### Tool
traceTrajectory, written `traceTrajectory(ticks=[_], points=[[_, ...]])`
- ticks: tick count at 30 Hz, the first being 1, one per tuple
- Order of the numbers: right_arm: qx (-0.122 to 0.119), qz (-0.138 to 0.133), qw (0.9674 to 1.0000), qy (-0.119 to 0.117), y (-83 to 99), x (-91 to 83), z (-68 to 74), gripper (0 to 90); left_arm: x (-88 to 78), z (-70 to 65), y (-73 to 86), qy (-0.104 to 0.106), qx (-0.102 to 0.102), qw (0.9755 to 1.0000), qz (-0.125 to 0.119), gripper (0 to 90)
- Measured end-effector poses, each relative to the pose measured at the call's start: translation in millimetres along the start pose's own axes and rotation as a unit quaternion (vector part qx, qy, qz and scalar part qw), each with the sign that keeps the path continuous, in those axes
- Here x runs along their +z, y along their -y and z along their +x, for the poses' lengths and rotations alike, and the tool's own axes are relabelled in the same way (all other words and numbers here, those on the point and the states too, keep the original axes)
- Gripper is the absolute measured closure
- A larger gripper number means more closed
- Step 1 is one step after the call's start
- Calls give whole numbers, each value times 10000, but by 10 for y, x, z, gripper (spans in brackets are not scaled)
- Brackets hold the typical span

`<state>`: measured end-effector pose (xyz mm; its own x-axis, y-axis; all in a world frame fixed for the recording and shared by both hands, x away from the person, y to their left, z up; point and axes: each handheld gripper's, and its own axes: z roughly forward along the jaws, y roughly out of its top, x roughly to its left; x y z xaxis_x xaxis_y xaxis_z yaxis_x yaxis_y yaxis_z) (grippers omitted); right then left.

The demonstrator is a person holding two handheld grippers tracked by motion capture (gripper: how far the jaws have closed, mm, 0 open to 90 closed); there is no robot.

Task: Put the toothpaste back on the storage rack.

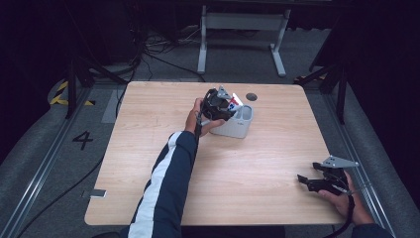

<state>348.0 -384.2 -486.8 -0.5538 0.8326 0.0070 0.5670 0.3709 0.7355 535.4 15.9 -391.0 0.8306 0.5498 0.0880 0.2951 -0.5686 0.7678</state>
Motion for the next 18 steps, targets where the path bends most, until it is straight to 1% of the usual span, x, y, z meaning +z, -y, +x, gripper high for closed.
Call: traceTrajectory(ticks=[3,4,7,11,13,14,15,16,18], points=[[1,0,10000,0,0,0,0,145,-4,-4,-6,-18,20,10000,16,534],[1,1,10000,-1,0,0,0,145,-14,-7,-11,-37,-5,10000,-41,521],[0,1,10000,0,0,0,0,145,-35,-4,-17,-20,7,10000,-60,508],[-1,1,10000,0,0,0,0,145,-75,6,-17,-90,-119,9997,-174,455],[-1,0,10000,-1,0,0,0,145,-90,17,-17,-108,-109,9997,-201,444],[0,1,10000,-1,0,0,0,145,-122,27,-19,-136,-144,9995,-242,422],[0,1,10000,-1,0,0,0,145,-122,27,-19,-136,-144,9995,-242,426],[0,1,10000,0,0,0,0,145,-138,29,-19,-85,-181,9995,-263,426],[0,1,10000,-1,0,0,0,145,-186,28,-22,-118,-167,9994,-292,423]])
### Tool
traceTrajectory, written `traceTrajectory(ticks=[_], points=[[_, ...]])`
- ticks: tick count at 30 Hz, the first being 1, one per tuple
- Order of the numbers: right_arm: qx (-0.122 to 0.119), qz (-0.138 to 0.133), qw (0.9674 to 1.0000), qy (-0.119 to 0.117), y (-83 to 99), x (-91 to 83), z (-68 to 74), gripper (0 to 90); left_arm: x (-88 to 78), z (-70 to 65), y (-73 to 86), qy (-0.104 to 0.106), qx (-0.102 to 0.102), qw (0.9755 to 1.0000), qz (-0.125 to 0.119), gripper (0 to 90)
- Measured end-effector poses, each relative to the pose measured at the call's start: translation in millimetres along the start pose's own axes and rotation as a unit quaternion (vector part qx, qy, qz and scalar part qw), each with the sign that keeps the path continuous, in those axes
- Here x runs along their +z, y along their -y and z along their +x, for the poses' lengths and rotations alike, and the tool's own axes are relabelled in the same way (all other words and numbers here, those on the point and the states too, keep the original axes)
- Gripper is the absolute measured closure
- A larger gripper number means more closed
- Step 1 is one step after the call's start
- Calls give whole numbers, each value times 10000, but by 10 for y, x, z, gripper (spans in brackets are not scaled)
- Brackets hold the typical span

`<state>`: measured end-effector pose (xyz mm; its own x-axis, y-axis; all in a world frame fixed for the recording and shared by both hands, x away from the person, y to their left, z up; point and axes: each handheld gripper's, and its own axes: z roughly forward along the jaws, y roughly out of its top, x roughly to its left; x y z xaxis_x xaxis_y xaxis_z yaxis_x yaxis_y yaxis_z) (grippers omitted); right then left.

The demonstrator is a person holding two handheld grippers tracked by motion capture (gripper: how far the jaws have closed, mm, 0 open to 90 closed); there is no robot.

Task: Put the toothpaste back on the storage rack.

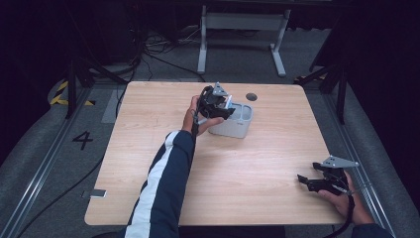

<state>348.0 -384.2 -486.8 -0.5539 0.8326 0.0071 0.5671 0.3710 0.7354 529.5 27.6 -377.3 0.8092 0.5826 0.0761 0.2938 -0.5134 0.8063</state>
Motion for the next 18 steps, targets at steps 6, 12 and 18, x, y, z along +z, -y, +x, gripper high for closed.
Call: traceTrajectory(ticks=[6,12,18], points=[[0,1,10000,1,0,0,0,145,-107,3,-17,-63,48,9999,-67,390],[0,0,10000,1,0,0,0,145,-231,-6,-18,-96,65,9999,-52,351],[2,1,10000,1,0,0,1,145,-349,-25,24,-190,125,9997,-7,321]])
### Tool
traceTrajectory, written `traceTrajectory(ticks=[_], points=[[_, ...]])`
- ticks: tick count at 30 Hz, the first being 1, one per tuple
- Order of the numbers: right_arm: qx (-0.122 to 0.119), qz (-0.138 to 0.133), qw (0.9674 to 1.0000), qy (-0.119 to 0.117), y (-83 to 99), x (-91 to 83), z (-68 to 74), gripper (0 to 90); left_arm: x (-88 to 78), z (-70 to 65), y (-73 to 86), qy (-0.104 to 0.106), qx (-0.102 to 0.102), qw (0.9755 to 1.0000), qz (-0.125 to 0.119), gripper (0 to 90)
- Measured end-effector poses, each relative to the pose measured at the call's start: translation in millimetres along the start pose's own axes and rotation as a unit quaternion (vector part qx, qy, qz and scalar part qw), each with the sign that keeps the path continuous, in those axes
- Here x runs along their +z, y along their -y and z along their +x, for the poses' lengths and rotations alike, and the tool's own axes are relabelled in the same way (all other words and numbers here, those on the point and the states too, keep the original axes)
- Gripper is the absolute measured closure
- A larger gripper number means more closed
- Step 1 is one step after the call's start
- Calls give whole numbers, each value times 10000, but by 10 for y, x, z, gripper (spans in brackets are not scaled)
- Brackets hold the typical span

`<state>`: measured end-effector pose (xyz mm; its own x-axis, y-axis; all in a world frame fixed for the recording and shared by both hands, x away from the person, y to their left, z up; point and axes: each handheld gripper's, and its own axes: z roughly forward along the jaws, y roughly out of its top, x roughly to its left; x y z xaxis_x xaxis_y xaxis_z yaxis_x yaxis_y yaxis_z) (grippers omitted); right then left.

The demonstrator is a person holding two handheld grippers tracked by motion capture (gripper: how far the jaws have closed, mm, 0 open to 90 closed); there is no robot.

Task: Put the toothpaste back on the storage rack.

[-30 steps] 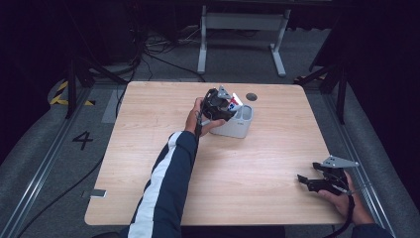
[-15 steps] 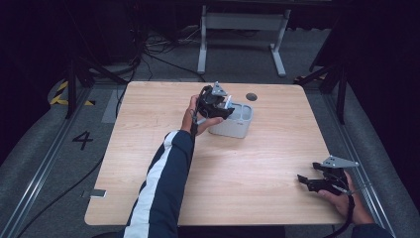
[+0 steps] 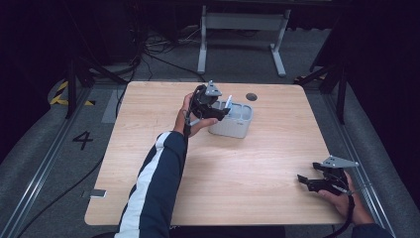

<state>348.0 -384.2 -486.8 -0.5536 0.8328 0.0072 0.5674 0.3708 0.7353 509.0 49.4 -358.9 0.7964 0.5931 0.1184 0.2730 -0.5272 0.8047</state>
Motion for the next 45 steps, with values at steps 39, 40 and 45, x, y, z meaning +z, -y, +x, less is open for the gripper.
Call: traceTrajectory(ticks=[39,40,45], points=[[2,-4,10000,20,1,0,3,145,-595,6,845,-470,484,9923,1035,255],[10,-1,10000,21,2,-1,4,145,-612,-2,874,-489,508,9918,1066,255],[9,-1,10000,23,2,-1,4,145,-664,-40,956,-499,564,9899,1203,251]])
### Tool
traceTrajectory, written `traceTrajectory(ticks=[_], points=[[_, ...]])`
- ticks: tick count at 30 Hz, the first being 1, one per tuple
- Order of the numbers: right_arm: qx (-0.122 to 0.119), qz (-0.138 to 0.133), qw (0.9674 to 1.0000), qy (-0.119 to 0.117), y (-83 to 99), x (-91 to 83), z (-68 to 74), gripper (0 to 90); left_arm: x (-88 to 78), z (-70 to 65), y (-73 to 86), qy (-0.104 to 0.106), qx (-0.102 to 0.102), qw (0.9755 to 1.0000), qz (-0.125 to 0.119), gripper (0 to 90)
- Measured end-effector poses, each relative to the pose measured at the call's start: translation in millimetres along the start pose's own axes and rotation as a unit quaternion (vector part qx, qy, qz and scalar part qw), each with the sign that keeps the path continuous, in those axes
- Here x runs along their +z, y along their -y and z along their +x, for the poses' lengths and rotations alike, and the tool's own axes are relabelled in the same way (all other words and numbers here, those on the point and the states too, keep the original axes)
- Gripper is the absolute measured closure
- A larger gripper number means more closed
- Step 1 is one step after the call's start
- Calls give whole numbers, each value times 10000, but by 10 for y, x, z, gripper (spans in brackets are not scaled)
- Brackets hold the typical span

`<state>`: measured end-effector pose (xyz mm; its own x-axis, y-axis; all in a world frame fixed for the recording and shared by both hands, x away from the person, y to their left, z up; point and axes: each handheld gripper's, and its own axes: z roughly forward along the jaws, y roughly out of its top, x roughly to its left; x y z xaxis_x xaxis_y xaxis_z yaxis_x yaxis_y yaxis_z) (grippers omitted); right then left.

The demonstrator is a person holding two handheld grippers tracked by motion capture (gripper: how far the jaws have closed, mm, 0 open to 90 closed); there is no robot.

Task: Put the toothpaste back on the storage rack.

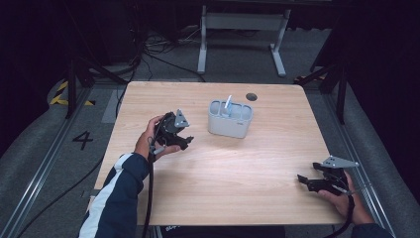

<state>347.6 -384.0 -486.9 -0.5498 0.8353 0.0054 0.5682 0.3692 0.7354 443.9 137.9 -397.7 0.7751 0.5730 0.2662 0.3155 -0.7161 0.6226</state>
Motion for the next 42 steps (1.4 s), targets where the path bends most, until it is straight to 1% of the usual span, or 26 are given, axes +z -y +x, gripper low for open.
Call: traceTrajectory(ticks=[1,3,4,5,8,9,11,12,15,16,18,20,21,24,26,27,32,33,34,35,36,37,40,41,42], points=[[3,1,10000,0,0,0,0,145,-25,-16,40,-32,47,10000,12,251],[6,1,10000,-3,0,-1,1,145,-46,-24,67,-12,82,10000,48,250],[5,1,10000,-2,0,0,0,145,-60,-41,113,-37,51,10000,16,247],[5,1,10000,-2,0,0,0,145,-60,-41,113,-37,51,10000,16,238],[2,1,10000,0,0,0,0,145,-106,-60,198,-50,32,10000,72,235],[1,0,10000,0,0,0,0,145,-123,-69,243,-44,57,9999,98,235],[2,0,10000,-2,0,0,0,145,-148,-77,291,-38,55,9998,175,233],[4,2,10000,-1,0,-1,0,145,-148,-77,291,-38,55,9998,175,232],[-1,0,10000,1,0,0,0,145,-182,-98,401,-10,-24,9998,214,233],[-1,0,10000,1,0,0,0,145,-182,-98,401,-10,-24,9998,214,232],[7,3,10000,-3,0,-1,1,145,-190,-113,473,33,-24,9997,258,232],[-1,-1,10000,1,0,0,0,145,-199,-125,529,31,6,9994,352,230],[0,0,10000,1,0,0,0,145,-208,-139,598,25,-7,9992,388,231],[2,1,10000,0,0,0,0,145,-239,-147,689,43,-62,9991,425,231],[1,0,10000,0,0,0,0,145,-258,-156,756,37,-48,9988,478,232],[1,0,10000,0,0,0,0,145,-276,-163,796,17,-10,9988,483,231],[-1,2,10000,-14,-2,1,-2,143,-363,-178,937,31,-20,9989,472,232],[-3,3,10000,-17,-3,3,-3,143,-385,-173,967,102,-72,9988,466,229],[-7,3,10000,-19,-5,5,-4,142,-410,-172,990,91,-112,9987,484,230],[-12,1,10000,-17,-7,8,-4,141,-430,-178,1017,-4,-74,9989,470,230],[-9,-4,10000,-16,-7,9,-4,141,-444,-180,1046,-19,-49,9987,499,230],[-9,-4,10000,-16,-7,9,-4,141,-444,-180,1046,-19,-49,9987,499,230],[-10,-4,10000,-18,-7,10,-4,141,-463,-197,1149,-8,-115,9986,518,229],[-13,3,10000,-21,-8,9,-5,141,-471,-214,1216,-21,-125,9985,524,229],[-13,3,10000,-21,-8,9,-5,141,-471,-214,1216,-21,-125,9985,524,229]])
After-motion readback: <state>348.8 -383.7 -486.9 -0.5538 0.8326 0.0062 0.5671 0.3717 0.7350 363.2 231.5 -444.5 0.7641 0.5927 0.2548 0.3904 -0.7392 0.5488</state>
